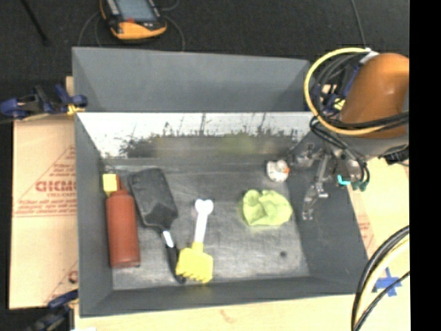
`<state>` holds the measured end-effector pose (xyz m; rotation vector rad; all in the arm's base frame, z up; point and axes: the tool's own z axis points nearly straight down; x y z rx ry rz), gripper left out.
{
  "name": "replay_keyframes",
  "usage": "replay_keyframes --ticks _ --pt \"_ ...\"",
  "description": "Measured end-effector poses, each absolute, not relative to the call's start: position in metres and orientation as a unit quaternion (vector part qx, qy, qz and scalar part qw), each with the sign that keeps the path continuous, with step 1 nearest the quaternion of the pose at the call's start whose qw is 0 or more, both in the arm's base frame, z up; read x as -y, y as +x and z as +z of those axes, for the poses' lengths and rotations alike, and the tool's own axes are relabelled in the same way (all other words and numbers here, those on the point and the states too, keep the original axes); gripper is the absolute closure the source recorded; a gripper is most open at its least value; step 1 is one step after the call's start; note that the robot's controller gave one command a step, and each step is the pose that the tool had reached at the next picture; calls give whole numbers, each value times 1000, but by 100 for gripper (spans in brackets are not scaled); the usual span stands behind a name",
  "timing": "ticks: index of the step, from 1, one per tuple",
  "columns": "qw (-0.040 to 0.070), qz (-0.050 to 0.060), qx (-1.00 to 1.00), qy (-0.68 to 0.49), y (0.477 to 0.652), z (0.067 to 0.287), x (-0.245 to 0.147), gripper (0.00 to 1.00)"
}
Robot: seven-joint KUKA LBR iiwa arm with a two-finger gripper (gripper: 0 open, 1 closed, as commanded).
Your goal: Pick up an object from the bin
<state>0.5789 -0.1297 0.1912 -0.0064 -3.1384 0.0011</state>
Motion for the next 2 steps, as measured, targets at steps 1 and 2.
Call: replay_keyframes --ticks 1,2 --pt "-2 1 1000 -1 581 196 129 0" --pt "-5 3 997 75 583 175 104 0"
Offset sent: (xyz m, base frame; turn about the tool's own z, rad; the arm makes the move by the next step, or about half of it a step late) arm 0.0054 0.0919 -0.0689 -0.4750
